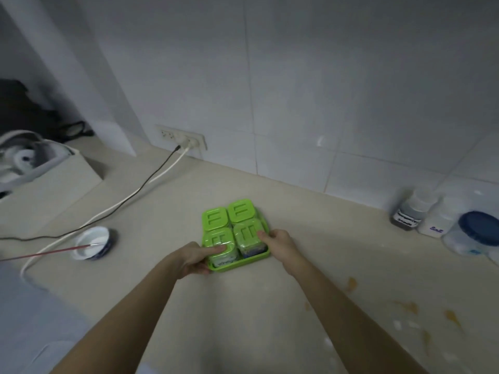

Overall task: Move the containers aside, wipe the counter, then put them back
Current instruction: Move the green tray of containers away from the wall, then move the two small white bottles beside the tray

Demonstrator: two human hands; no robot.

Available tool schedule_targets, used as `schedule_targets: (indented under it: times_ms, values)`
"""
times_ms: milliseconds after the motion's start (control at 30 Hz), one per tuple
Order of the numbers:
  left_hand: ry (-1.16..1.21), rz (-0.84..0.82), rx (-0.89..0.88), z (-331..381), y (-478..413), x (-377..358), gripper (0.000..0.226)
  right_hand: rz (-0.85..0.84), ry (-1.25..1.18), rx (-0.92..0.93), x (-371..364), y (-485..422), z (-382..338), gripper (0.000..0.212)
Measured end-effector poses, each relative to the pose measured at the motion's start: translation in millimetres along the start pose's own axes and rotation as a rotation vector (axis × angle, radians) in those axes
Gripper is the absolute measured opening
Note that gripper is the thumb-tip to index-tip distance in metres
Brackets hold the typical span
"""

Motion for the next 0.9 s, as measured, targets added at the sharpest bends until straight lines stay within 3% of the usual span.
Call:
schedule_targets:
  times_ms: [133,233,333,433,533,633,733,900]
  values:
    - [0.056,0.068,-0.024,-8.8,-4.0,21.3,0.085,0.023,-0.084,0.024,-31.7,-13.2,0.4,0.026]
    - [0.112,0.163,-0.060,-8.0,-7.7,27.3,0.057,0.053,-0.104,0.064,-46.6,-23.9,-4.3,0.023]
    - [0.127,0.228,-0.092,-6.1,-11.7,32.3,0.031,-0.093,-0.131,0.072,-56.3,-23.8,-4.6,0.027]
    - [0.055,0.263,-0.084,-4.2,-6.6,35.9,0.034,-0.140,-0.067,0.082,-44.6,-15.9,-2.0,0.035]
    - [-0.354,0.539,-0.086,5.9,-1.4,43.8,0.049,-0.058,0.067,0.094,-20.9,-9.3,-1.3,0.045]
    - [-0.715,0.727,-0.256,44.1,14.2,8.7,0.053,-0.001,0.249,0.121,38.2,7.5,4.1,0.045]
    - [-0.835,0.635,-0.492,79.4,16.9,-51.7,0.047,0.106,0.363,0.122,114.0,29.6,16.9,0.044]
    - [-0.998,0.254,-0.677,121.2,14.5,-175.3,0.043,0.250,0.337,0.034,234.2,75.1,32.6,0.043]
Point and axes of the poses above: each hand's wrist, its own y-axis away from the middle knuckle, its own x-axis out of the back of the hand, z = x × y, the point moved 3 cm from there along -y, towards the middle knuckle, and after that the axes turned 1 degree about -x, right-handed, at the moved point
